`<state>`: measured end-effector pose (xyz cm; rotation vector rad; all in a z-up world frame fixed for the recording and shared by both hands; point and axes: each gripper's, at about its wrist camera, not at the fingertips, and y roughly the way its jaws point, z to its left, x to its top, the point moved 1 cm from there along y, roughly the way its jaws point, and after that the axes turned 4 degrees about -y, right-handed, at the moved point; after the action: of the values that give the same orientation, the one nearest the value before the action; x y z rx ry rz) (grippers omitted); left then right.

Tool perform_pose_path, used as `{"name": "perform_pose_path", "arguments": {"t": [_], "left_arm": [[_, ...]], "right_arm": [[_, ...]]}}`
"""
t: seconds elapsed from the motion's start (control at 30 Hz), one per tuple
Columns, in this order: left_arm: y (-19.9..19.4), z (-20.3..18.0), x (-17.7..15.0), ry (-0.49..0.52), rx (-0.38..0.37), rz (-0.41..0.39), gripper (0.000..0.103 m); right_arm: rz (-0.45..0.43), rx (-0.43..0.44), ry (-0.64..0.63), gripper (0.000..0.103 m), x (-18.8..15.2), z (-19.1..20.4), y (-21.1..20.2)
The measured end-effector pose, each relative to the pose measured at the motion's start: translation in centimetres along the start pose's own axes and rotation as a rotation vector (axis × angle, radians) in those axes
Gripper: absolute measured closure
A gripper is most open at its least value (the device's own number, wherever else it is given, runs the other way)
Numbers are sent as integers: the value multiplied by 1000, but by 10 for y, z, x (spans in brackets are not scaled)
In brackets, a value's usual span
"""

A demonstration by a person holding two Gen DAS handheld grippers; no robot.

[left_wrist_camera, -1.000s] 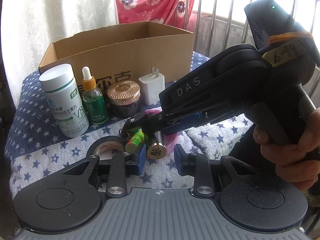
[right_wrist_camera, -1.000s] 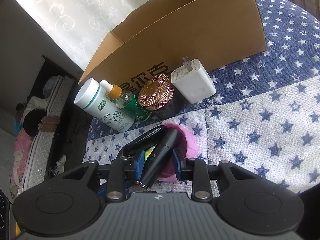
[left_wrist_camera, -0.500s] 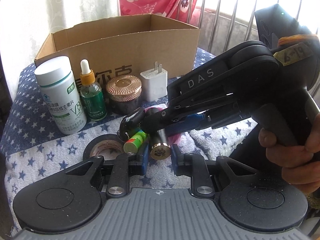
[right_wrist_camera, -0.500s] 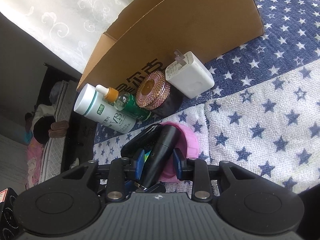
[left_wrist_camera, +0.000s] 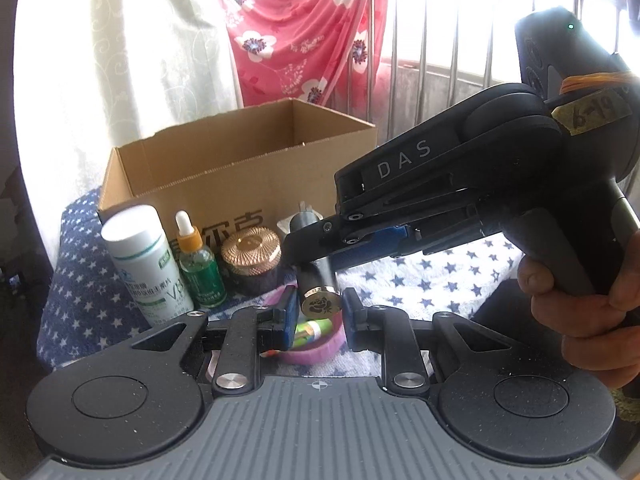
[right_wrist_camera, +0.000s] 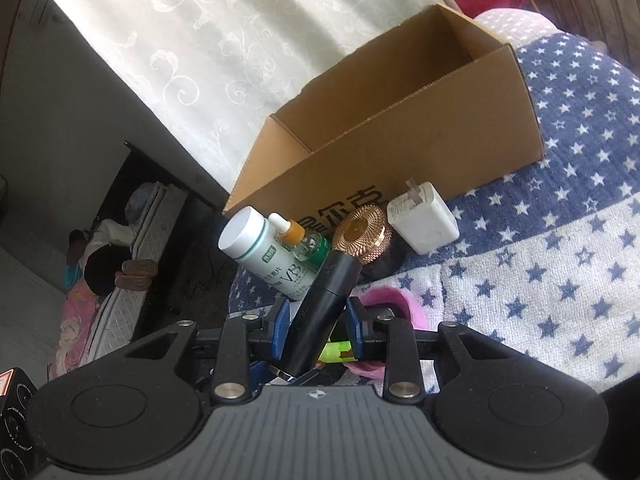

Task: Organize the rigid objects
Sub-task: 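Carry the black battery into the cardboard box and open the right gripper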

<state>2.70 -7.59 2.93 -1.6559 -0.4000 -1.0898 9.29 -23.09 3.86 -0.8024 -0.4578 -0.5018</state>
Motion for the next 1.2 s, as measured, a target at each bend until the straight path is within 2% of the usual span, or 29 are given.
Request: {"name": "perform_pose_path", "arguments": {"t": [0.13,0.27,0.43,0.6,0.73,0.8,0.83,0.9,1.07,1.2], "left_arm": [[-9,20,29,-21,26,-47,81],[-1,53,65,-65,52,-48,80],[37,86,104,-94,92,27,80],[95,106,128,-112,155,165,80],[131,125,131,-135,183,249,80],[142,133,131,-141,200,272,79],[145,138,131,-148,205,281,79],[148,146,132,-175,200,286,78],[143,153,131,-194,202,276,78],[130,155,133,-210,202,245,76]], "right_arm": [[-46,50,-95,70,30,28,2],[-45,83,-167,70,69,48,22],[68,92,-184,70,133,53,73],[213,56,-141,71,180,42,137],[297,19,-140,71,195,29,182],[337,-4,-141,75,197,23,202],[352,-18,-144,80,198,20,210],[384,-53,-150,80,196,17,229],[393,-99,-167,80,199,15,262],[367,-97,-160,78,208,20,260]]}}
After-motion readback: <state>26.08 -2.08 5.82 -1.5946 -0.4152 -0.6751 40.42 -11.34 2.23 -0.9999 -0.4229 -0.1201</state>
